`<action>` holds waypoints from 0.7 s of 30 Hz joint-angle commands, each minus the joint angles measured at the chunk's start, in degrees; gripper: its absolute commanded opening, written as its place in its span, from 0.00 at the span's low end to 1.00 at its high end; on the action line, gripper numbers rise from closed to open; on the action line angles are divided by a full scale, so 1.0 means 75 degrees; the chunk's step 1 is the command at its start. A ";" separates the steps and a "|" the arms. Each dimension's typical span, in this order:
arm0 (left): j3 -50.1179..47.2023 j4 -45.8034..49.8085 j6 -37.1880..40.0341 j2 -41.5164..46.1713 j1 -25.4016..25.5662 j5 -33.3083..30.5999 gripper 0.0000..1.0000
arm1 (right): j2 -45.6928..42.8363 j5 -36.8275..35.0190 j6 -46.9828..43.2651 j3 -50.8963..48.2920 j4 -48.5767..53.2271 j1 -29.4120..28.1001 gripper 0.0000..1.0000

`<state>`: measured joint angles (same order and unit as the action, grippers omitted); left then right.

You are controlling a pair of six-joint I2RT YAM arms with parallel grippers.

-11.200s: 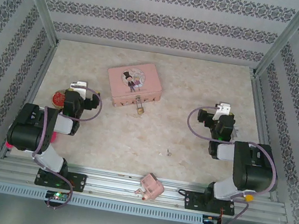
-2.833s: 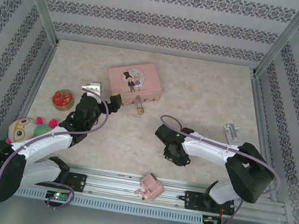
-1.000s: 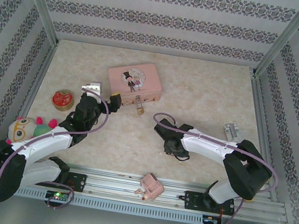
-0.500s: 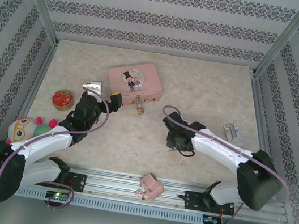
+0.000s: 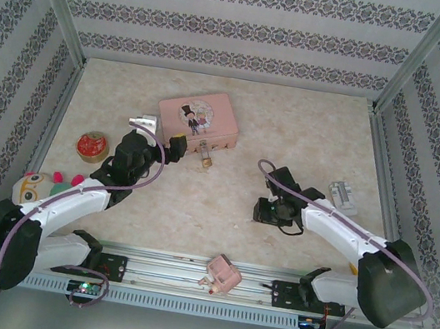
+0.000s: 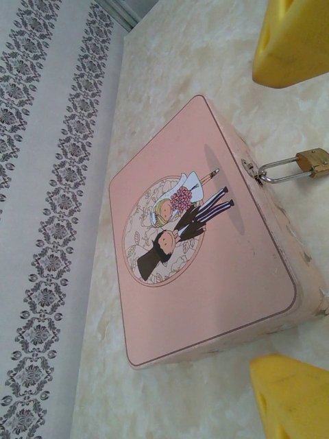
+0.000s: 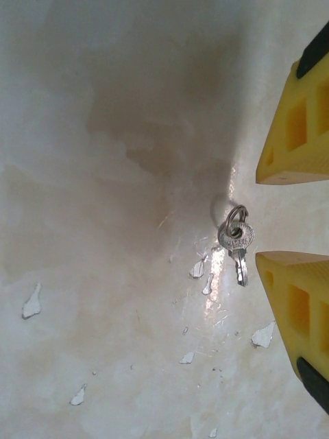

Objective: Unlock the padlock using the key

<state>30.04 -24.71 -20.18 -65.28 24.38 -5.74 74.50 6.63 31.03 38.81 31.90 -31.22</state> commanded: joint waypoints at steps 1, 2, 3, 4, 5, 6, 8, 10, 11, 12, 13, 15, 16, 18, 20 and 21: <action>0.0119 0.0016 -0.0121 -0.0004 0.0092 0.0098 0.99 | 0.0329 0.0275 -0.0327 -0.0043 -0.0128 0.0080 0.31; 0.0119 0.0013 -0.0121 -0.0011 0.0093 0.0091 0.99 | 0.0404 0.0307 -0.0366 -0.0024 -0.0159 0.0073 0.30; 0.0108 0.0013 -0.0121 0.0001 0.0099 0.0084 0.99 | 0.0507 0.0325 -0.0397 -0.0012 -0.0185 0.0073 0.30; 0.0090 0.0022 -0.0137 0.0017 0.0097 0.0074 0.99 | 0.0593 0.0344 -0.0406 0.0004 -0.0210 0.0085 0.30; 0.0067 0.0018 -0.0150 0.0024 0.0092 0.0058 0.99 | 0.0670 0.0346 -0.0432 0.0033 -0.0222 0.0095 0.30; 0.0054 0.0018 -0.0165 0.0046 0.0100 0.0039 0.99 | 0.0768 0.0329 -0.0445 0.0058 -0.0222 0.0094 0.30; 0.0011 0.0030 -0.0185 0.0095 0.0092 0.0003 0.99 | 0.0901 0.0310 -0.0445 0.0097 -0.0228 0.0086 0.30; -0.0011 0.0048 -0.0186 0.0145 0.0095 -0.0026 0.99 | 0.1023 0.0332 -0.0457 0.0111 -0.0262 0.0085 0.29; -0.0021 0.0060 -0.0188 0.0174 0.0099 -0.0043 0.99 | 0.1056 0.0330 -0.0443 0.0111 -0.0286 0.0086 0.29; -0.0043 0.0072 -0.0191 0.0203 0.0099 -0.0065 0.99 | 0.1102 0.0343 -0.0440 0.0099 -0.0315 0.0085 0.29; -0.0057 0.0091 -0.0185 0.0227 0.0096 -0.0087 0.99 | 0.1135 0.0346 -0.0445 0.0099 -0.0338 0.0085 0.29; -0.0068 0.0106 -0.0172 0.0250 0.0094 -0.0114 0.99 | 0.1176 0.0368 -0.0445 0.0111 -0.0363 0.0088 0.28; -0.0068 0.0097 -0.0164 0.0254 0.0086 -0.0133 0.99 | 0.1179 0.0369 -0.0453 0.0128 -0.0374 0.0085 0.28; -0.0062 0.0099 -0.0162 0.0236 0.0093 -0.0124 0.99 | 0.1180 0.0335 -0.0469 0.0174 -0.0352 0.0086 0.28; -0.0045 0.0100 -0.0168 0.0233 0.0096 -0.0107 0.99 | 0.1139 0.0314 -0.0497 0.0244 -0.0300 0.0085 0.28; -0.0042 0.0098 -0.0168 0.0224 0.0091 -0.0102 0.99 | 0.1101 0.0311 -0.0523 0.0290 -0.0264 0.0085 0.28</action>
<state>29.89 -24.53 -20.82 -64.49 24.38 -6.22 82.13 8.67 28.27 39.35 30.61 -30.85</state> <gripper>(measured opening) 0.994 0.282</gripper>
